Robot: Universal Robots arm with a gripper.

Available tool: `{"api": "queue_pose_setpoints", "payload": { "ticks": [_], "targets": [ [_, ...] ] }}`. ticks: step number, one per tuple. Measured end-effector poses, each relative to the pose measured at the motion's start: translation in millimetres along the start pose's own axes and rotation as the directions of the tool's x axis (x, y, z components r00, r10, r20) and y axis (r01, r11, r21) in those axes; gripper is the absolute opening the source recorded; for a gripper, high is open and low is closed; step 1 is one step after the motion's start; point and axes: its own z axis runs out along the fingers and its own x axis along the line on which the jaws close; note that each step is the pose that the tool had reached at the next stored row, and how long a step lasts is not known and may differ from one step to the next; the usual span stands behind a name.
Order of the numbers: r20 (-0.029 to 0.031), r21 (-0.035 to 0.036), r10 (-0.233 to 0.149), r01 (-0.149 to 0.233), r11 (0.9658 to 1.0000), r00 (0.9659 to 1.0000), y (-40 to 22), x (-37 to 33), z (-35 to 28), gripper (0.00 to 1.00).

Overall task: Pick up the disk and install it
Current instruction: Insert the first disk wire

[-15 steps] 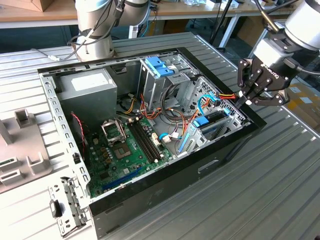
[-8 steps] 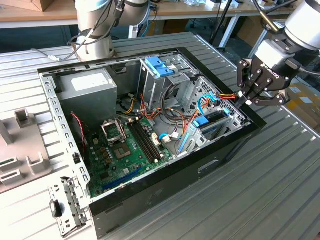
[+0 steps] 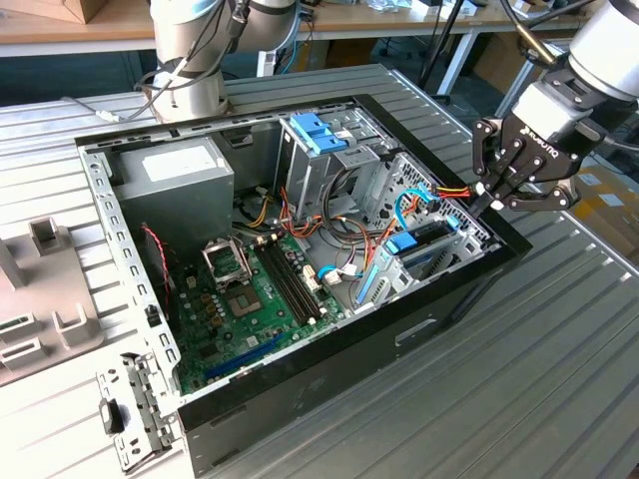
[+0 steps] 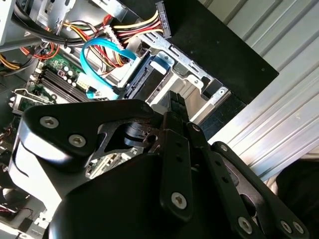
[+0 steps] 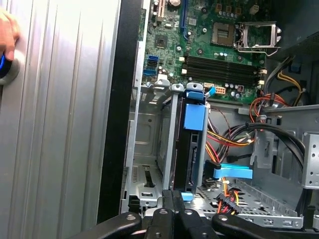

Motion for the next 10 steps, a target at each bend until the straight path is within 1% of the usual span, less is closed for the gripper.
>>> {"api": "queue_pose_setpoints", "payload": {
  "ticks": [10],
  "targets": [
    [-0.0006, -0.0036, -0.036, 0.036, 0.9993, 0.9993, 0.0, 0.0, 0.0, 0.11]
  ]
}}
